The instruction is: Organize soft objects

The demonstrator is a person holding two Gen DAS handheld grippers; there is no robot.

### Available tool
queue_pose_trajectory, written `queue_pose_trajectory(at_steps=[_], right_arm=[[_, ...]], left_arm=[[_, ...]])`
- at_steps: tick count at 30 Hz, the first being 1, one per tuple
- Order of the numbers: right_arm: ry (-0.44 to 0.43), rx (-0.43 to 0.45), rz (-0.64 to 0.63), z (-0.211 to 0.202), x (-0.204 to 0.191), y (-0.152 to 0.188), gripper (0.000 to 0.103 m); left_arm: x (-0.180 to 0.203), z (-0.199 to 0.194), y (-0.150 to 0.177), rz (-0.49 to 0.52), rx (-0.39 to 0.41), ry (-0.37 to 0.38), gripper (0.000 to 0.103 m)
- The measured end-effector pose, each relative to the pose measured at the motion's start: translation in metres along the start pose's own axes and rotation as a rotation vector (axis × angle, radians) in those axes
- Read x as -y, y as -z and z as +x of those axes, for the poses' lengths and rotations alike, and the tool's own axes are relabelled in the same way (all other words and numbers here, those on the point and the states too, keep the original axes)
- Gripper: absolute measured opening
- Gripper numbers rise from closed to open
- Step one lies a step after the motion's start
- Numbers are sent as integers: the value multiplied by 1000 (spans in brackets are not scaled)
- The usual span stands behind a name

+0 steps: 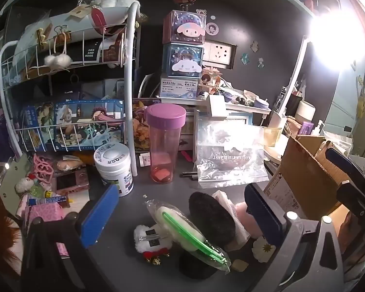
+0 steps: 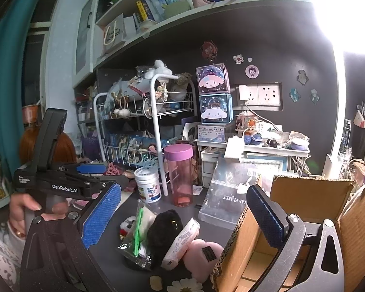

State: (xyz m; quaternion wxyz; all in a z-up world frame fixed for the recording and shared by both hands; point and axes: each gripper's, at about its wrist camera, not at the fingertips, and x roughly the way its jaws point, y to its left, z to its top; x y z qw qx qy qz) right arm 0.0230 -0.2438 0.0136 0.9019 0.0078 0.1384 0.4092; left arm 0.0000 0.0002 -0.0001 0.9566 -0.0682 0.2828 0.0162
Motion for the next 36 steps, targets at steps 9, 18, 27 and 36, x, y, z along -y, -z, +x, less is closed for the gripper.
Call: queue_pose_trajectory(at_steps=[9, 18, 27, 36], right_arm=[[1, 0, 3, 1, 1, 2, 103], [1, -1, 5, 0, 2, 1, 103], [2, -2, 8, 1, 4, 3, 103], [5, -6, 11, 1, 4, 3, 103]], left_arm=[[-2, -3, -1, -1, -2, 3, 103], [-4, 1, 0, 7, -9, -7, 103], [-2, -1, 0, 8, -8, -8, 103], [-2, -4, 1, 5, 0, -15, 103]])
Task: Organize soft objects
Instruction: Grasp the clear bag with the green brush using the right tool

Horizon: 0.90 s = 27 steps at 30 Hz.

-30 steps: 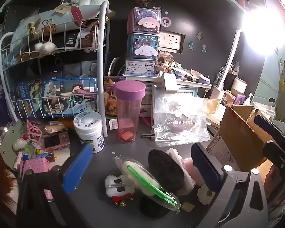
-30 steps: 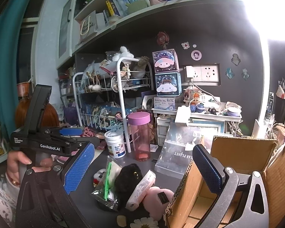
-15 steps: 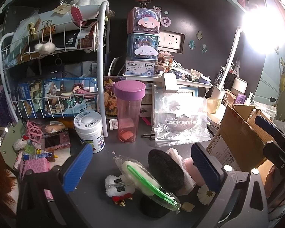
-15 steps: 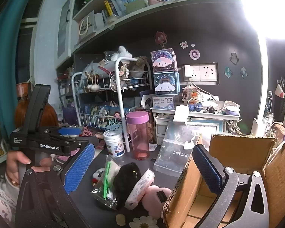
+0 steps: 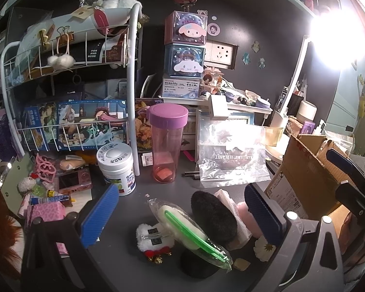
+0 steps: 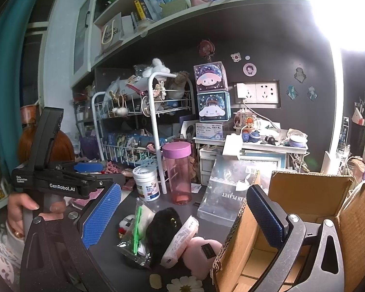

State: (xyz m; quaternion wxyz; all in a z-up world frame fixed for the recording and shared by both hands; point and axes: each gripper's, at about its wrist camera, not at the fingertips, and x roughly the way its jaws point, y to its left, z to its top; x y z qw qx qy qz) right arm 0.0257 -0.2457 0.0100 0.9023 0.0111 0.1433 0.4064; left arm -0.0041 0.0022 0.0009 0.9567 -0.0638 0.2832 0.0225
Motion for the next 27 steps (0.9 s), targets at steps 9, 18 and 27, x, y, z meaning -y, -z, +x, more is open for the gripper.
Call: queue_pose_trajectory(at_steps=[9, 18, 27], right_arm=[[45, -47, -36, 2, -13, -1, 103], [123, -29, -134, 16, -52, -19, 103], [19, -145, -212, 72, -103, -10, 103]], left_arm=[[-12, 0, 3, -22, 14, 19, 103], [-53, -1, 8, -74, 50, 2, 103], [-105, 18, 26, -111, 10, -29, 103]])
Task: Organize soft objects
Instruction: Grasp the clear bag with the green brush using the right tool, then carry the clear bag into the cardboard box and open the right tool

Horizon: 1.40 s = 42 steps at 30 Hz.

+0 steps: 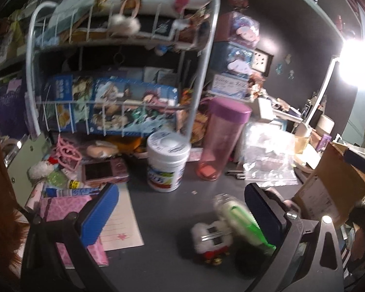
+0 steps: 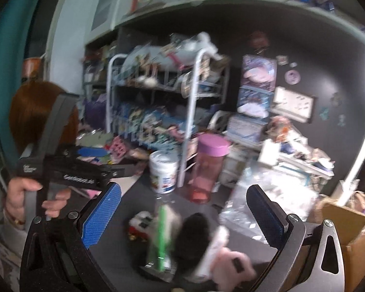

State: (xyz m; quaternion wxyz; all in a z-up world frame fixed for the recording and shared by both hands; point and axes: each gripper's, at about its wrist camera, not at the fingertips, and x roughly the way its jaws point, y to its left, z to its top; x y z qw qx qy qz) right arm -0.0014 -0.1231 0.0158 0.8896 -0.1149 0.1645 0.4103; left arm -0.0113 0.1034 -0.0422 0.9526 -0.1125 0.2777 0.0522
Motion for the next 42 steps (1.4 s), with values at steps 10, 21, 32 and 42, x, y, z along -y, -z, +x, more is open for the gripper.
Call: queue_pose_trajectory(at_steps=[10, 21, 32, 42], right_arm=[[-68, -290, 28, 80, -29, 43, 43], [-48, -471, 62, 120, -26, 61, 41], [-11, -457, 16, 117, -29, 62, 18], [-64, -280, -5, 84, -35, 42, 17]], left_arm=[[-22, 26, 18, 49, -51, 47, 103], [-18, 38, 22, 88, -80, 79, 102], [-15, 35, 17, 88, -65, 165, 103], [12, 33, 7, 67, -105, 407, 102]])
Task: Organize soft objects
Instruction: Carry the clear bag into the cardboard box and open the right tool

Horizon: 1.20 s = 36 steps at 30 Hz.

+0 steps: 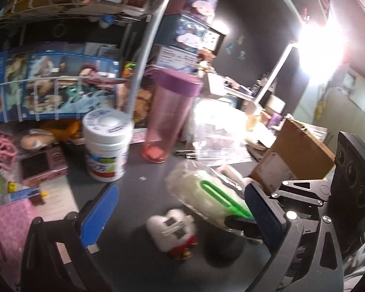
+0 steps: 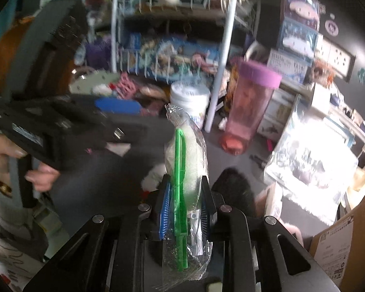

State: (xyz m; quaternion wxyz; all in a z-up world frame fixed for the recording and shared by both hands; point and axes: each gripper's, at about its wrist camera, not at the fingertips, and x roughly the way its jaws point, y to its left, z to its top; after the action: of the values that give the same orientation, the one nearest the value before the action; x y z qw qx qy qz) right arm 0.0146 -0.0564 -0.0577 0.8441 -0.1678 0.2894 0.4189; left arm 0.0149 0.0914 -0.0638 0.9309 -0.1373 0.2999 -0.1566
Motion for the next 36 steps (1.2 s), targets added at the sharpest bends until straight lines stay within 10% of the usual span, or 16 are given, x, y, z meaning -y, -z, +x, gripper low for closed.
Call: queue_pose_trajectory(at_steps=[6, 18, 36], right_arm=[[-15, 131, -69, -26, -12, -9, 17], [17, 299, -75, -73, -1, -15, 17], [137, 465, -31, -157, 69, 2, 17]], left_arm=[[16, -6, -13, -1, 32, 91, 99], [60, -32, -40, 67, 84, 169, 50], [183, -11, -90, 258, 144, 183, 46]])
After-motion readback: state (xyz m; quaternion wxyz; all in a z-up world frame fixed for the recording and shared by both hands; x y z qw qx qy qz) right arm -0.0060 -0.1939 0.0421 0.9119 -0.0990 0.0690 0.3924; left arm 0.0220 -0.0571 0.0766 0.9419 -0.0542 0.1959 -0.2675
